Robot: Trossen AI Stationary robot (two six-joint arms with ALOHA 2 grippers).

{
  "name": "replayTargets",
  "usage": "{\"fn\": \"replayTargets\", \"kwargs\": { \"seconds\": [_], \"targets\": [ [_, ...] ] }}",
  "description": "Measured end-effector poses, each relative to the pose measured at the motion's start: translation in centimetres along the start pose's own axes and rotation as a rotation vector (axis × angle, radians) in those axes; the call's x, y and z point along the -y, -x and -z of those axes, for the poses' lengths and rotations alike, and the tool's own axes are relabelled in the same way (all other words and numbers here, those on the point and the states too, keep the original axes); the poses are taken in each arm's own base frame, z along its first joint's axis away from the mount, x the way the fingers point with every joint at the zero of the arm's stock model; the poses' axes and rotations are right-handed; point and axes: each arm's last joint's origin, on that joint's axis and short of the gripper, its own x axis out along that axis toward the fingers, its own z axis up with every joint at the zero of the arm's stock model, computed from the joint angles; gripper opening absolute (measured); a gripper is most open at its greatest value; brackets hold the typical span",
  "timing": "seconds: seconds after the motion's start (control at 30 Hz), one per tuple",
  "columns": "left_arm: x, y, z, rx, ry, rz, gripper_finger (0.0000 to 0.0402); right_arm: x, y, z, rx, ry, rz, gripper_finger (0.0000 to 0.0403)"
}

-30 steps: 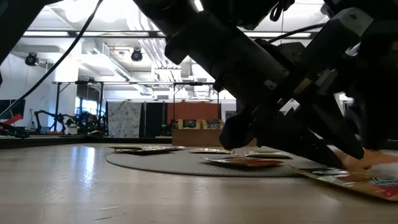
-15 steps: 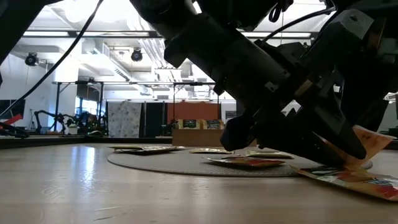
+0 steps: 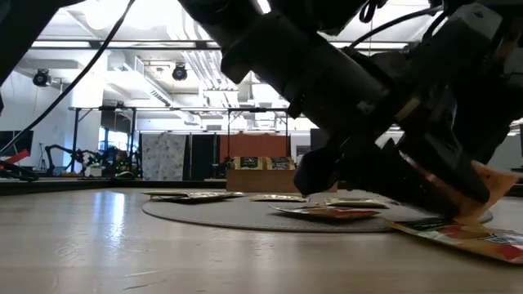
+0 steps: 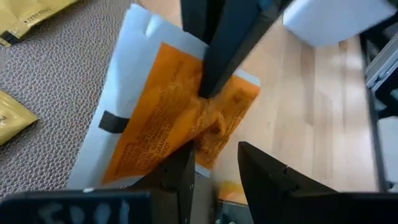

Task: Pick & Place Tea
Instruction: Put the white tea bag into the right compartment of the wooden organizer

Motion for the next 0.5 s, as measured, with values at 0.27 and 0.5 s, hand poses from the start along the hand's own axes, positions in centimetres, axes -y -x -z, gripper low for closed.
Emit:
{"fn": "replayTargets", "kwargs": {
  "seconds": [0.27,0.5],
  "targets": [
    [2.8,5.2,-2.9,0.212,0.153,-0.116,0.0117,-1.6,4.1,-1.7,0.122,0.241,0.236,0.0008],
    [4.7,12.2,-4.9,0.537,0.381,-0.204,0.0117,-4.0,9.3,-3.3,0.324,0.675,0.835,0.0008]
  ]
}}
